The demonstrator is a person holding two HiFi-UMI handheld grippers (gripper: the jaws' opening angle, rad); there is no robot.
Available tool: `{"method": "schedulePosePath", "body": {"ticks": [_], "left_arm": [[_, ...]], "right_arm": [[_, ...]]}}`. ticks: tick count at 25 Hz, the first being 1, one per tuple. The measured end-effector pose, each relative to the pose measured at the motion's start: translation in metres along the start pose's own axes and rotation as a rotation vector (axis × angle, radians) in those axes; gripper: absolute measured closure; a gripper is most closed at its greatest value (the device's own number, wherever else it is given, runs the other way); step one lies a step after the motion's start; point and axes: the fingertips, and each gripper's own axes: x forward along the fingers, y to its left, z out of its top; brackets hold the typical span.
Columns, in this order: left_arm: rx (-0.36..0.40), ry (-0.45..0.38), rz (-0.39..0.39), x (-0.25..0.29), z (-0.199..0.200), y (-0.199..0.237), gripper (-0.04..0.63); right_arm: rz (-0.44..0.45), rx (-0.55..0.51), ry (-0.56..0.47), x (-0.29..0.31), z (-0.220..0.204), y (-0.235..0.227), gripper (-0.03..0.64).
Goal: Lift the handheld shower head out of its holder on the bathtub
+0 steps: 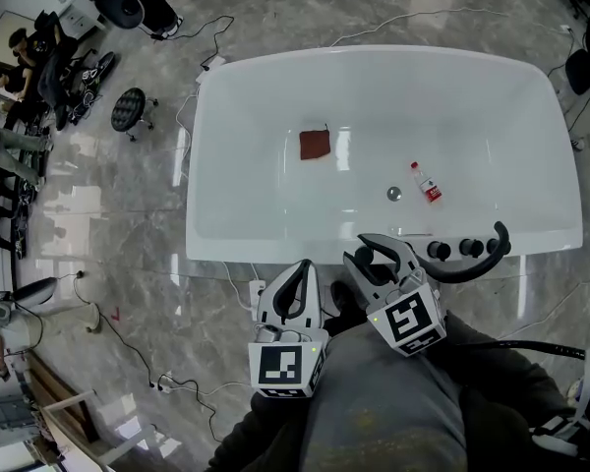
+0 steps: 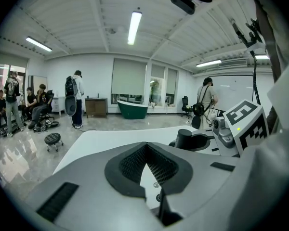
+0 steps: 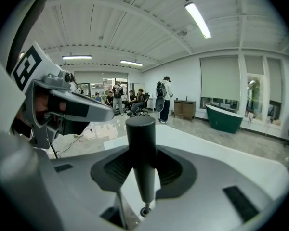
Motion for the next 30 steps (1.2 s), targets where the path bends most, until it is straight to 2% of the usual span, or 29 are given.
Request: {"method": "schedulePosePath", "body": {"ticks": [9,18,21,26,28,30], "left_arm": [[0.017,-0.050,-0.004,-0.014,0.017,-0.009,0.592],[0.046,-0.131,0.038,-0.029,0.045,-0.002,0.592],[0.052,-0.155,0.041,-0.024,0.040,0.015,0.592],[0.039,-0.158,0.110,-0.013,0.005,0.096,0.592],[0.038,-0.158,0.081,-0.001,0.015,0.093,0.592],[0.032,-0.147,0.036,0.006,0.025,0.070,0.592]], "right_arm": [[0.005,-0.019,-0.052,-0.017,0.023,0.005,0.479],[-0.007,-0.029,-0.147,-0.031,0.065,-0.005,0.479],[-0.011,-0.038,-0.157,-0.012,0.062,-0.002,0.479],[0.054,-0.060,-0.172,0.079,0.058,0.031,0.479],[0.037,-0.066,-0.165,0.079,0.065,0.020,0.479],[0.030,-0.067,-0.151,0.061,0.068,0.008,0.479]]}}
